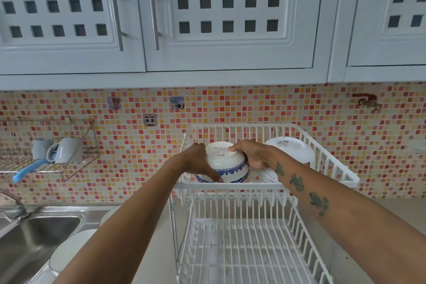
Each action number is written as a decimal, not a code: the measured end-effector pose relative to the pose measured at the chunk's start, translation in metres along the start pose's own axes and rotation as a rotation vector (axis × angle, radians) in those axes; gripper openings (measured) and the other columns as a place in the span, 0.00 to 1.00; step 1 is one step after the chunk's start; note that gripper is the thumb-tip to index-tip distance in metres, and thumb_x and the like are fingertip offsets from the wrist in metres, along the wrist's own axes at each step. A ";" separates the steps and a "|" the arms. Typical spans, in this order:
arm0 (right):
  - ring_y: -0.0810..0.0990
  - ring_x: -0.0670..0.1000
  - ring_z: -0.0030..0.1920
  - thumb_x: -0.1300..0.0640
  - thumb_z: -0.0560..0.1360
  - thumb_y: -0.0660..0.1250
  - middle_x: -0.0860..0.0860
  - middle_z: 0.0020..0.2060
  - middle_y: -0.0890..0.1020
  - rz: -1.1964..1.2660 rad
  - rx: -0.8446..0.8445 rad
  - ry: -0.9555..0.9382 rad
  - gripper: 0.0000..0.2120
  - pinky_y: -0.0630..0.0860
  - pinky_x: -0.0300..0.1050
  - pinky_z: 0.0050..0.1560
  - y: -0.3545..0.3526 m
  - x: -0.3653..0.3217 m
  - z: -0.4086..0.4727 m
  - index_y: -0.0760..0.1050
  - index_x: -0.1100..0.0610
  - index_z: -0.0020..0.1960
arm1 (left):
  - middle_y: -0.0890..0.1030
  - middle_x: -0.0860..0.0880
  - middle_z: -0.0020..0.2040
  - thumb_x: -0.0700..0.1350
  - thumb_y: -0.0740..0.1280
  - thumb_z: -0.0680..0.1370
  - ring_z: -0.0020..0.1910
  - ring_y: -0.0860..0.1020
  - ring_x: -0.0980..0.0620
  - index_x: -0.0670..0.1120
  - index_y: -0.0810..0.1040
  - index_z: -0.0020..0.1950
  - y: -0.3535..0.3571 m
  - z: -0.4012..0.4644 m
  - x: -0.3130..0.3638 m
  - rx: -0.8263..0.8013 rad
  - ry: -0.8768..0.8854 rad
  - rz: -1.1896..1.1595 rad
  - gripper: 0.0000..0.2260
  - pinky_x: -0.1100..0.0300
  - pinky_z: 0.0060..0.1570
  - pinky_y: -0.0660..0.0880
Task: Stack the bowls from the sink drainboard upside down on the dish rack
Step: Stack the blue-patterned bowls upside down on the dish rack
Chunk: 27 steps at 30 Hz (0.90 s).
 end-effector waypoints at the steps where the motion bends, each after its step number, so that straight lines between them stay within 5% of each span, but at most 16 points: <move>1: 0.75 0.61 0.64 0.58 0.82 0.54 0.63 0.65 0.76 -0.009 0.009 -0.001 0.19 0.70 0.56 0.67 0.000 0.001 0.000 0.70 0.65 0.69 | 0.79 0.49 0.56 0.59 0.80 0.55 0.54 0.78 0.48 0.45 0.73 0.64 0.001 0.000 0.000 -0.017 -0.009 -0.010 0.41 0.55 0.53 0.79; 4: 0.75 0.61 0.63 0.59 0.82 0.53 0.63 0.65 0.76 -0.023 0.026 0.001 0.19 0.70 0.56 0.66 0.000 0.003 0.002 0.70 0.65 0.68 | 0.79 0.49 0.56 0.53 0.81 0.62 0.53 0.77 0.49 0.45 0.72 0.64 0.002 -0.003 0.003 -0.051 -0.032 -0.012 0.35 0.57 0.53 0.78; 9: 0.79 0.57 0.53 0.57 0.82 0.54 0.60 0.58 0.79 -0.042 0.048 -0.020 0.19 0.76 0.50 0.53 0.000 0.004 0.008 0.69 0.64 0.70 | 0.76 0.48 0.64 0.65 0.78 0.52 0.59 0.76 0.48 0.49 0.68 0.69 0.002 -0.002 0.000 -0.078 -0.088 0.048 0.50 0.50 0.60 0.78; 14: 0.79 0.57 0.53 0.46 0.79 0.58 0.60 0.60 0.78 -0.555 0.386 -0.121 0.23 0.70 0.45 0.48 0.002 -0.023 0.008 0.75 0.62 0.64 | 0.63 0.42 0.76 0.57 0.77 0.66 0.73 0.65 0.42 0.40 0.53 0.78 -0.022 -0.027 0.006 0.037 -0.053 0.040 0.51 0.51 0.71 0.66; 17: 0.80 0.58 0.52 0.48 0.78 0.58 0.62 0.57 0.80 -0.600 0.582 -0.355 0.21 0.71 0.45 0.50 0.022 -0.059 -0.004 0.78 0.65 0.51 | 0.69 0.43 0.74 0.57 0.74 0.70 0.70 0.71 0.45 0.42 0.65 0.74 -0.059 -0.051 -0.010 0.123 -0.035 -0.243 0.38 0.48 0.71 0.67; 19: 0.81 0.60 0.48 0.52 0.77 0.61 0.62 0.48 0.83 -0.501 0.635 -0.549 0.18 0.75 0.48 0.52 0.047 -0.082 -0.013 0.80 0.67 0.44 | 0.78 0.44 0.59 0.55 0.71 0.74 0.57 0.77 0.47 0.44 0.76 0.60 -0.085 -0.068 -0.038 0.218 -0.035 -0.386 0.21 0.46 0.62 0.76; 22: 0.66 0.54 0.27 0.59 0.75 0.60 0.57 0.25 0.67 -0.365 0.577 -0.757 0.17 0.71 0.49 0.37 0.104 -0.114 -0.024 0.64 0.60 0.29 | 0.80 0.45 0.54 0.53 0.67 0.77 0.53 0.80 0.48 0.43 0.79 0.57 -0.110 -0.094 -0.095 0.307 -0.113 -0.548 0.15 0.55 0.49 0.79; 27: 0.73 0.46 0.32 0.56 0.78 0.61 0.53 0.34 0.79 -0.235 0.277 -0.746 0.10 0.76 0.42 0.36 0.220 -0.133 -0.003 0.77 0.58 0.42 | 0.79 0.40 0.62 0.53 0.64 0.79 0.53 0.79 0.46 0.38 0.74 0.64 -0.096 -0.138 -0.219 0.285 -0.407 -0.654 0.21 0.54 0.50 0.78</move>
Point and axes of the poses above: each hand's wrist, its own z-axis towards the middle knuckle, its own y-axis out of the palm, x = y × z, the point moved 5 cm from there along z, towards the middle knuckle
